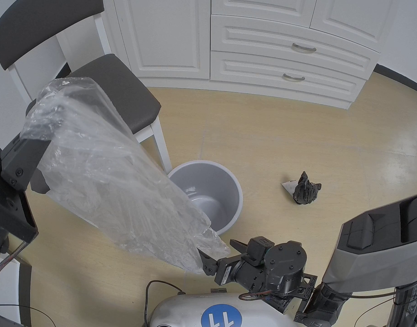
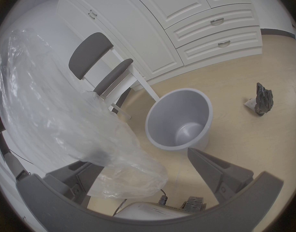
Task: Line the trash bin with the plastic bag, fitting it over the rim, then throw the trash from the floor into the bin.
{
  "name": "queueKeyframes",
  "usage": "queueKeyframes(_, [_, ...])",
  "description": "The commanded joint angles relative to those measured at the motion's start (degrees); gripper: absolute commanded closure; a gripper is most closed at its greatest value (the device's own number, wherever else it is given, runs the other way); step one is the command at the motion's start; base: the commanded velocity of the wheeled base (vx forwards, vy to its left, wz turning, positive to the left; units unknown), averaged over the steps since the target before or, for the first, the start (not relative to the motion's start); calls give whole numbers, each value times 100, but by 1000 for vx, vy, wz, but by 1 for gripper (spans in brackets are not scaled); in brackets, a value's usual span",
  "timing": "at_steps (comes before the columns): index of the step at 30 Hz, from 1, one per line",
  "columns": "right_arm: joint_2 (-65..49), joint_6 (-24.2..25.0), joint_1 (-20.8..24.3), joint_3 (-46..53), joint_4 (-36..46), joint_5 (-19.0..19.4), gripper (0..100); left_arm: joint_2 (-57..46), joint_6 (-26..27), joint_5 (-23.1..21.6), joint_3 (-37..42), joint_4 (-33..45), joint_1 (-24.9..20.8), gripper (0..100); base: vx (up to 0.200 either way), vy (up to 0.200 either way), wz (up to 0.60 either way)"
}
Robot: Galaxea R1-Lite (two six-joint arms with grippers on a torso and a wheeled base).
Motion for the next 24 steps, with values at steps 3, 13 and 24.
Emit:
queueKeyframes(3, [121, -1, 33, -32, -105, -10, 0, 1, -1, 2, 1, -2, -3, 100, 0, 0, 0])
queueKeyframes(13, [200, -1, 33, -59, -105, -10, 0, -8, 8, 2, 9, -2, -3, 100, 0, 0, 0])
queueKeyframes(24, [138, 78, 33, -76, -105, -19, 100, -8, 8, 2, 18, -2, -3, 100, 0, 0, 0])
